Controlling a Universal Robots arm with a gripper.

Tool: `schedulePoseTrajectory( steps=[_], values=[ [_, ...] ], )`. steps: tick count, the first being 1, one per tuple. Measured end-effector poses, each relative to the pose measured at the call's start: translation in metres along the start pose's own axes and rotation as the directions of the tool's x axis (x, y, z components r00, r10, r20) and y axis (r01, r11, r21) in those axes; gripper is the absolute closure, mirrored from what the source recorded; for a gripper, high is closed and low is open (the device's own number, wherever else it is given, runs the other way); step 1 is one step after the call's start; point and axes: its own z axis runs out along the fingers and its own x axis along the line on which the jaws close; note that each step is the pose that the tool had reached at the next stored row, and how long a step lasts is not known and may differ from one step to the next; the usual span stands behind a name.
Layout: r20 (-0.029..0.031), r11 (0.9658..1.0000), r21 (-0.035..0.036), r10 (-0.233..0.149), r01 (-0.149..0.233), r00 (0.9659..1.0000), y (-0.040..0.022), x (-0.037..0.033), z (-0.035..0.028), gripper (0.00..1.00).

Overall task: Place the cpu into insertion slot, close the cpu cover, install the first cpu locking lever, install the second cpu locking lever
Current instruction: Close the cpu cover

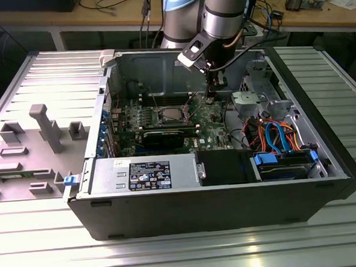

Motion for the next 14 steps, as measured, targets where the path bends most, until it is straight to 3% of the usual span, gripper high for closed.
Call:
schedulePoseTrajectory(
  steps=[4, 14],
  values=[
    [0.0001, 1.0000, 0.0000, 0.000, 0.000, 1.0000, -0.0028, -0.0001, 0.0047, 0.89],
    [0.0000, 1.0000, 0.0000, 0.000, 0.000, 1.0000, -0.0035, -0.0001, 0.0050, 0.89]
  ],
)
